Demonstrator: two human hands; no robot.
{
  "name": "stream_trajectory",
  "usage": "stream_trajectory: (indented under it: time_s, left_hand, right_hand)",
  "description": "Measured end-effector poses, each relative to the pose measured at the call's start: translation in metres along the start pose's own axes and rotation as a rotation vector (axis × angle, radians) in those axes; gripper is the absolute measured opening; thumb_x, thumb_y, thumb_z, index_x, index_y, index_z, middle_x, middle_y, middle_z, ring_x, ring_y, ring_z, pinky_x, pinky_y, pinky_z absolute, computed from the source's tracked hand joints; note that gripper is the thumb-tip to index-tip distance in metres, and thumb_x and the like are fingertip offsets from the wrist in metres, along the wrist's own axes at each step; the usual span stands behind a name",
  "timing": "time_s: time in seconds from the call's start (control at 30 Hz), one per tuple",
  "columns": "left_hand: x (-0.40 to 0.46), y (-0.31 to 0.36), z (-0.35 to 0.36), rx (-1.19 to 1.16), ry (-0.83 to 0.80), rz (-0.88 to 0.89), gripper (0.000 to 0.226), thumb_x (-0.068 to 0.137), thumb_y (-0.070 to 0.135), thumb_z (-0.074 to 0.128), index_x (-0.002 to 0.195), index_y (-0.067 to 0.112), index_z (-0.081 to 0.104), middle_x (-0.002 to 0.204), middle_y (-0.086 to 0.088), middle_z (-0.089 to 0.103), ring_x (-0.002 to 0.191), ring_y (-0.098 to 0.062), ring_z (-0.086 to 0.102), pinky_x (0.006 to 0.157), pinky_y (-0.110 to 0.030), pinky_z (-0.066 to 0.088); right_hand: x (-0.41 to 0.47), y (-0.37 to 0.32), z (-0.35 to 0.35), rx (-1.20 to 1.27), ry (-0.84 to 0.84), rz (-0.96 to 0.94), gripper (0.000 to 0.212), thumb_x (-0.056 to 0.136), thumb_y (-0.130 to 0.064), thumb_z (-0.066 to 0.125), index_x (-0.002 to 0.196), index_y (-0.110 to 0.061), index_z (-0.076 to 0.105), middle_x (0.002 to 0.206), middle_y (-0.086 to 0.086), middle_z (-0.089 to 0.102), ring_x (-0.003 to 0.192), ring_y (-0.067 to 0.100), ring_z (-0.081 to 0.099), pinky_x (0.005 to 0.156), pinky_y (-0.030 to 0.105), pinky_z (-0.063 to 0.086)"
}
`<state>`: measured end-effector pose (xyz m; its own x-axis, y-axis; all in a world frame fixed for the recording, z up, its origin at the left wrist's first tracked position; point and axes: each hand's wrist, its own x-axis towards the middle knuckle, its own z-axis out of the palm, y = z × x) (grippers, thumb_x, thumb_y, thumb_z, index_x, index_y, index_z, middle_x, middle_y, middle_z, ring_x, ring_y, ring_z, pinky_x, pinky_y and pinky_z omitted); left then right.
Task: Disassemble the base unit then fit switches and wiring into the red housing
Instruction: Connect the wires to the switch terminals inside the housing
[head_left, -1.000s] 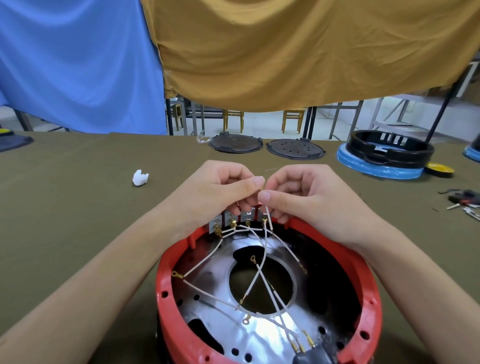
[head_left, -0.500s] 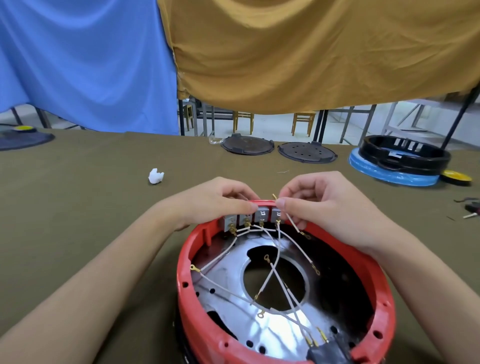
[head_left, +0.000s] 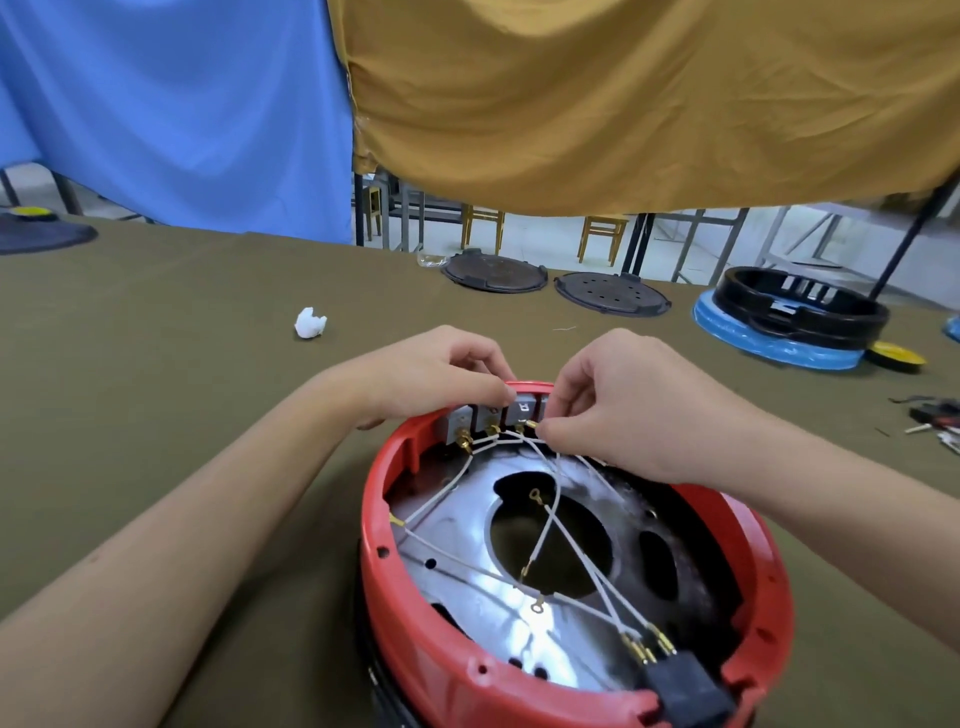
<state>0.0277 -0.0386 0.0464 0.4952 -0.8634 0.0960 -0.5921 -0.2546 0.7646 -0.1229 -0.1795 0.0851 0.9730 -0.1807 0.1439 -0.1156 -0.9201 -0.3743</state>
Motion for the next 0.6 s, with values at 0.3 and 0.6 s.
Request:
stream_trajectory:
  time_s: [0.3,0.6]
  left_hand:
    - [0.002,-0.002,0.002,0.039,0.019,0.01,0.024,0.075,0.043,0.065,0.086,0.023,0.071,0.069,0.007,0.063,0.067,-0.011,0.054,0.07,-0.034,0.044]
    - [0.004,-0.003,0.001,0.06,0.051,0.021,0.023,0.074,0.044,0.065,0.083,0.024,0.071,0.061,0.015,0.059,0.058,-0.002,0.051,0.063,-0.026,0.039]
  right_hand:
    - [0.001,-0.003,0.01,-0.061,0.077,0.067,0.014,0.074,-0.025,0.072,0.06,-0.025,0.071,0.057,-0.006,0.069,0.058,0.009,0.067,0.057,0.026,0.056]
    - [-0.002,-0.004,0.019,-0.099,0.151,0.025,0.012,0.078,-0.021,0.067,0.067,-0.024,0.07,0.061,-0.007,0.067,0.064,0.012,0.065,0.067,0.03,0.056]
